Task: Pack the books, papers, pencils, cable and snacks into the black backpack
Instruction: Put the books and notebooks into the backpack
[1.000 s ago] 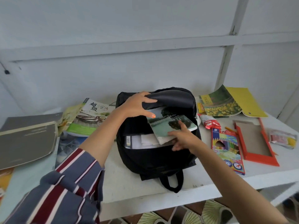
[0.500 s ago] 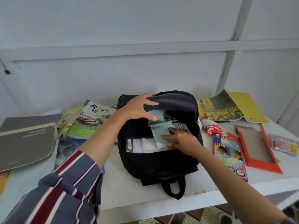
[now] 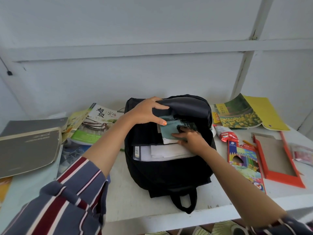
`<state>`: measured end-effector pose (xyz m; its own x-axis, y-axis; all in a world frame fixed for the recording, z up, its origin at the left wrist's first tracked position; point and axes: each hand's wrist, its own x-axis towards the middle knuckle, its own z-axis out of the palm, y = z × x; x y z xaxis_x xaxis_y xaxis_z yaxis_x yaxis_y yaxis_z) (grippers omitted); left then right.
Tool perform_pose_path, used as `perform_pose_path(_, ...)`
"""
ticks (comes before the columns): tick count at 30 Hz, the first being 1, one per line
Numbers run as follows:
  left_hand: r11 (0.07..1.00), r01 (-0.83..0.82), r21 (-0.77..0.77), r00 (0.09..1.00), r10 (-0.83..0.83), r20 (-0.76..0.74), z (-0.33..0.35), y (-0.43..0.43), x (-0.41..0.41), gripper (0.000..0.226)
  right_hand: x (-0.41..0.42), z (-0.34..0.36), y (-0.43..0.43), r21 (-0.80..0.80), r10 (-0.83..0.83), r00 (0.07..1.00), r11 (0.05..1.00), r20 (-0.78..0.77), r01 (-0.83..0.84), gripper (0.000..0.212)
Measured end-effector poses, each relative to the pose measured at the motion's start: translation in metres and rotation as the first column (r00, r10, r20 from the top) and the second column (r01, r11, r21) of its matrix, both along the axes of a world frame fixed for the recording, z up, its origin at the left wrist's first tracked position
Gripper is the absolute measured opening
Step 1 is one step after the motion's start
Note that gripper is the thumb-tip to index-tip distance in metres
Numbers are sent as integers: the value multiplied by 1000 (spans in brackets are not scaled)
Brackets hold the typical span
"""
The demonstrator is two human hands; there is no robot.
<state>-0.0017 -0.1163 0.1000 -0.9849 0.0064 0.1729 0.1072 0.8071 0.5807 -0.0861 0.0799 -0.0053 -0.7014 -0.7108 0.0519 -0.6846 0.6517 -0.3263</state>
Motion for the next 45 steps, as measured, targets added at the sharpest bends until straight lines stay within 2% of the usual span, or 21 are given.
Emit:
perform_pose_path(27, 999, -6, 44, 1000, 6, 12, -1, -6, -3, 58, -24, 6, -30, -28, -3, 1000, 1000, 7, 4, 39)
perform_pose_path(31, 999, -1, 35, 999, -1, 38, -1, -5, 0, 56, -19, 11, -23, -105, 12, 998, 994, 68, -5, 40)
perform_pose_path(34, 1000, 21, 13, 994, -22, 105, -4, -4, 3, 53, -7, 16, -10, -205, 47, 991, 978, 122, -21, 41)
perform_pose_path(36, 998, 56, -18, 969, -50, 240, -8, -5, 4, 52, 4, 24, 3, -226, 87, 981, 973, 176, -45, 40)
perform_pose_path(40, 942, 214, -258, 795, -15, 607, -19, 13, 7, 51, 23, 43, 39, -143, 137, 936, 985, 323, -95, 40)
perform_pose_path(42, 916, 265, -301, 745, 3, 667, -22, 26, 7, 45, 31, 51, 59, -147, 138, 902, 986, 409, -84, 40)
perform_pose_path(45, 934, 237, -267, 757, -6, 653, -15, 37, 0, 35, 38, 62, 90, -195, 93, 885, 981, 455, -2, 38)
